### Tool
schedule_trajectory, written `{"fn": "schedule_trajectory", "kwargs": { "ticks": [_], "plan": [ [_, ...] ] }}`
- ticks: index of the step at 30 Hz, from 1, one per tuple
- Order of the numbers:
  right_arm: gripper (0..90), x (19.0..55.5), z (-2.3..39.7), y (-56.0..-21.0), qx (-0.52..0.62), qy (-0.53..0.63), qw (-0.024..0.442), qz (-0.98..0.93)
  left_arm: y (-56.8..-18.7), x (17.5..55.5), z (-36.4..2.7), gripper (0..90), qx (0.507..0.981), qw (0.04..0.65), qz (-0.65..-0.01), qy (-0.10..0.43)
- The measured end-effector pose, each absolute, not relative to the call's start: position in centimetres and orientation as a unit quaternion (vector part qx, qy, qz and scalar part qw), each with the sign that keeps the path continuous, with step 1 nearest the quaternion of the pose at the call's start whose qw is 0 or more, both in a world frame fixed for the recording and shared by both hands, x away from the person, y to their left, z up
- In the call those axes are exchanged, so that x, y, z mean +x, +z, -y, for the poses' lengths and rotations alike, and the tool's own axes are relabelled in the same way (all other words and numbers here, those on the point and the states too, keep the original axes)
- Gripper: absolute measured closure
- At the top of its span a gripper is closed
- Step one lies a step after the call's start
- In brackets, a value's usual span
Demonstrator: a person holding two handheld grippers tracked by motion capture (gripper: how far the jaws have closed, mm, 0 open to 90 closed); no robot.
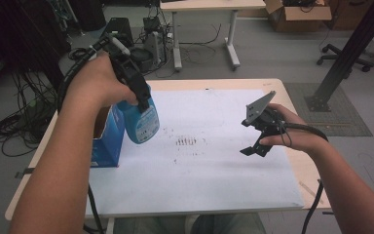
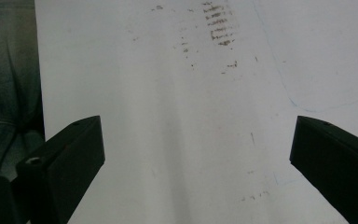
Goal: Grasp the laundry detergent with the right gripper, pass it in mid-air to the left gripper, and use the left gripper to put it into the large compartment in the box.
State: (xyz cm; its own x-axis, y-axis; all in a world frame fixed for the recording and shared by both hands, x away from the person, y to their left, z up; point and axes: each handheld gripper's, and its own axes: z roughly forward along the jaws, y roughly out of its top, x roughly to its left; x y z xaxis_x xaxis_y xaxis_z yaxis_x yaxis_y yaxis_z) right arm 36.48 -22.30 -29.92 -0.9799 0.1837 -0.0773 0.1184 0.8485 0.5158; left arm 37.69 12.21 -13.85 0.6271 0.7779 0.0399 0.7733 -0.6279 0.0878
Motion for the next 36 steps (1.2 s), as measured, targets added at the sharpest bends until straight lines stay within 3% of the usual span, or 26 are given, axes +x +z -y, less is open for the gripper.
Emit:
{"fn": "schedule_trajectory", "kwargs": {
  "ticks": [16, 30, 36],
  "plan": [
    [3.3, 36.7, 22.1, -29.5, 0.061, 0.237, 0.052, -0.968, -8.8, 39.3, -17.6, 38.1, 0.827, 0.045, -0.559, 0.03],
    [3.6, 37.1, 21.6, -29.4, 0.046, 0.221, 0.051, -0.973, -8.2, 40.5, -22.8, 38.1, 0.733, 0.034, -0.679, 0.034],
    [3.6, 37.3, 21.6, -29.6, 0.046, 0.216, 0.048, -0.974, -8.3, 40.6, -24.2, 38.1, 0.714, 0.034, -0.698, 0.032]
  ]
}}
